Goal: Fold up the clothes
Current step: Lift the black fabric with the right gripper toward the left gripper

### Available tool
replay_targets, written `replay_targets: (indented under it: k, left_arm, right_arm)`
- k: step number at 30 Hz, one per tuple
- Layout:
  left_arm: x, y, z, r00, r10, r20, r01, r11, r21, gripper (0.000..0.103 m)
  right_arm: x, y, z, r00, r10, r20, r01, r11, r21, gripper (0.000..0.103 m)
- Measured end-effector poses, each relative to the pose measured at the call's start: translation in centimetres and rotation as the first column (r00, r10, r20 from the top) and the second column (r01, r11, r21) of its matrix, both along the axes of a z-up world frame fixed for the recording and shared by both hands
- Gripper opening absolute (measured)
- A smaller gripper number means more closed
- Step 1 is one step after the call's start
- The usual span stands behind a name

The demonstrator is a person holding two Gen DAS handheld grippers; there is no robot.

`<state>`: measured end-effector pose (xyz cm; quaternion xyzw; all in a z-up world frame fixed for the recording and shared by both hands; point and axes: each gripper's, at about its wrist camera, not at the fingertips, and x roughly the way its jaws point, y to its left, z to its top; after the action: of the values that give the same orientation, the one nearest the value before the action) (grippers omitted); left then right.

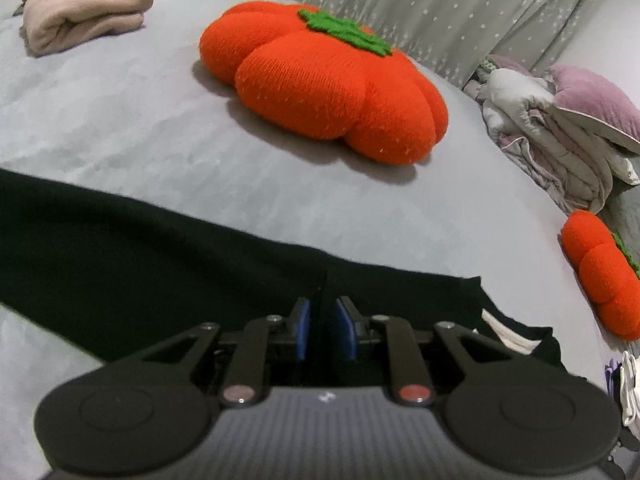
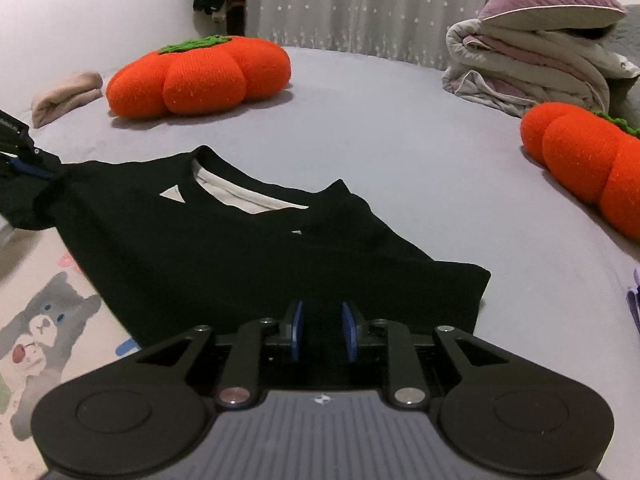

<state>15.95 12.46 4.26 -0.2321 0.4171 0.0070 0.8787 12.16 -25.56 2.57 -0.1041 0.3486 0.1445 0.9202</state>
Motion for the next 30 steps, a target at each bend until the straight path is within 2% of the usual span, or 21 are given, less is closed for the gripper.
replay_targets:
  k: [2, 5, 11, 15, 18, 20, 22, 23, 24, 27, 30]
  left_arm:
    - [0.3, -0.1, -0.8, 0.999, -0.023, -0.03, 0.022, 1.0, -0.014, 0.02]
    - [0.5, -0.4, -1.4, 0.999, -0.03, -0.039, 0.03, 1.0, 0.003, 0.021]
    - [0.5, -0.1, -1.5, 0.999, -0.033, -0.04, 0.033, 0.999, -0.007, 0.021]
    - [0.5, -0.3, -1.5, 0.998, -0.043, -0.044, 0.044, 0.999, 0.007, 0.021]
    - [0.5, -0.6, -1.4, 0.997, -0.054, -0.046, 0.056, 0.998, 0.036, 0.021]
    - [0.5, -0.9, -1.4, 0.997, -0.062, -0.048, 0.065, 0.996, 0.056, 0.021]
    - [0.5, -1.1, -1.3, 0.996, -0.069, -0.05, 0.073, 0.994, 0.076, 0.021]
    - [0.5, -1.2, -1.3, 0.996, -0.073, -0.051, 0.077, 0.993, 0.085, 0.021]
    - [0.5, -1.3, -1.3, 0.996, -0.077, -0.052, 0.081, 0.992, 0.095, 0.02]
    - [0.5, -1.7, -1.2, 0.995, -0.087, -0.056, 0.094, 0.988, 0.124, 0.021]
    - [0.5, -2.0, -1.1, 0.993, -0.098, -0.059, 0.106, 0.982, 0.153, 0.021]
  right_arm:
    - [0.1, 0.3, -0.1, 1.0, 0.002, 0.008, -0.002, 1.0, -0.013, 0.023]
    - [0.5, 1.3, -0.1, 0.999, 0.021, 0.028, -0.019, 0.998, -0.062, 0.023]
    - [1.9, 4.4, 0.4, 0.981, 0.179, 0.079, -0.163, 0.97, -0.18, 0.029]
    - [3.1, 6.7, 0.5, 0.948, 0.313, 0.057, -0.293, 0.929, -0.227, 0.039]
    - [3.9, 7.8, 0.1, 0.921, 0.39, 0.019, -0.372, 0.892, -0.256, 0.04]
    - [4.9, 7.5, 0.2, 0.921, 0.389, -0.011, -0.382, 0.899, -0.214, 0.04]
    - [6.2, 6.3, 0.4, 0.931, 0.36, -0.054, -0.364, 0.926, -0.103, 0.04]
    - [6.7, 5.8, 0.5, 0.933, 0.352, -0.074, -0.357, 0.932, -0.061, 0.039]
    - [7.0, 5.5, 0.5, 0.933, 0.349, -0.087, -0.353, 0.935, -0.039, 0.032]
    - [6.9, 5.3, 0.5, 0.931, 0.355, -0.089, -0.36, 0.931, -0.049, 0.012]
    - [5.9, 6.0, 0.8, 0.93, 0.364, -0.059, -0.368, 0.926, -0.089, 0.007]
